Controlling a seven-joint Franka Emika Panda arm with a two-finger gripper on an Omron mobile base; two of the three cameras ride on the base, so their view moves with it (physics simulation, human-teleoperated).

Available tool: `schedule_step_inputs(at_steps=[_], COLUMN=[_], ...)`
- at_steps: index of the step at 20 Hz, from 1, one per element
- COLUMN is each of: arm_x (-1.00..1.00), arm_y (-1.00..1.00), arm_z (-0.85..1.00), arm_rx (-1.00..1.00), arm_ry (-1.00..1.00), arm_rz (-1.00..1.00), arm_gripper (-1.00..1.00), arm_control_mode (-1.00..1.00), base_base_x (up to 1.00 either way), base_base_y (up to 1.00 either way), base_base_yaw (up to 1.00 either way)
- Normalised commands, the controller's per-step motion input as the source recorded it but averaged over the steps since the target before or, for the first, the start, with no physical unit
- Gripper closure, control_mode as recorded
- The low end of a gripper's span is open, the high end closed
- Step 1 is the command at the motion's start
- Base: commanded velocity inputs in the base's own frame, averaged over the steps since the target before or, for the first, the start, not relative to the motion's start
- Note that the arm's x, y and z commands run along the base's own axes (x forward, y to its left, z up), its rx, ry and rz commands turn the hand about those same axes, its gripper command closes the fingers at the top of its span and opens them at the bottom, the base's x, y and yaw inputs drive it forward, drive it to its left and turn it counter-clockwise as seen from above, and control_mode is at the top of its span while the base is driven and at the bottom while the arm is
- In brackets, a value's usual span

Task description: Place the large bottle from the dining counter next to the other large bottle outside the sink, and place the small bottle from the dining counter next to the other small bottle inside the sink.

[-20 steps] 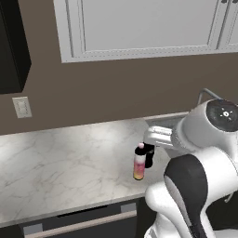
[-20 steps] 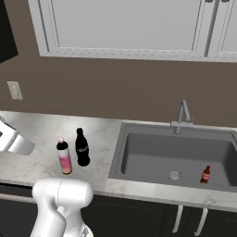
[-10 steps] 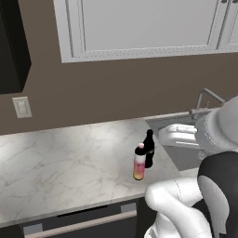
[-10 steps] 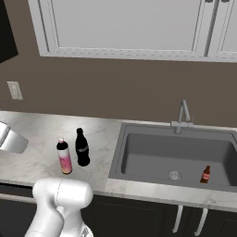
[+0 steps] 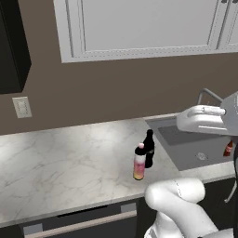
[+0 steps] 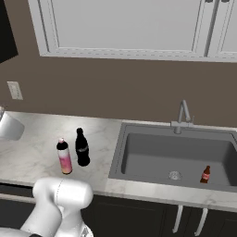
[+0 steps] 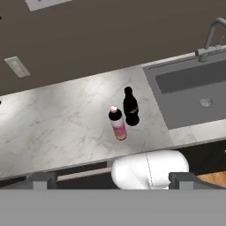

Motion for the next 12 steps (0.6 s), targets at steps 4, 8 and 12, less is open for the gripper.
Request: schedule_step_inputs(at_steps=[4, 8, 12], arm_x=[-0.24, -0.07, 0.0], arm_y=[0.0, 0.0, 0.0], arm_z=[0.14, 0.01, 0.0], arm_rx=[0.0, 0.0, 0.0], arm_ry=[-0.02, -0.01, 0.0], arm_rz=[0.02, 0.01, 0.0], arm_gripper=[-1.0, -1.0, -1.0], arm_control_mode=[-1.0, 1.0, 1.0], base_base_x=[0.0, -0.41, -0.95], base_base_y=[0.0, 0.0, 0.47], base_base_yaw=[0.0, 0.01, 0.0])
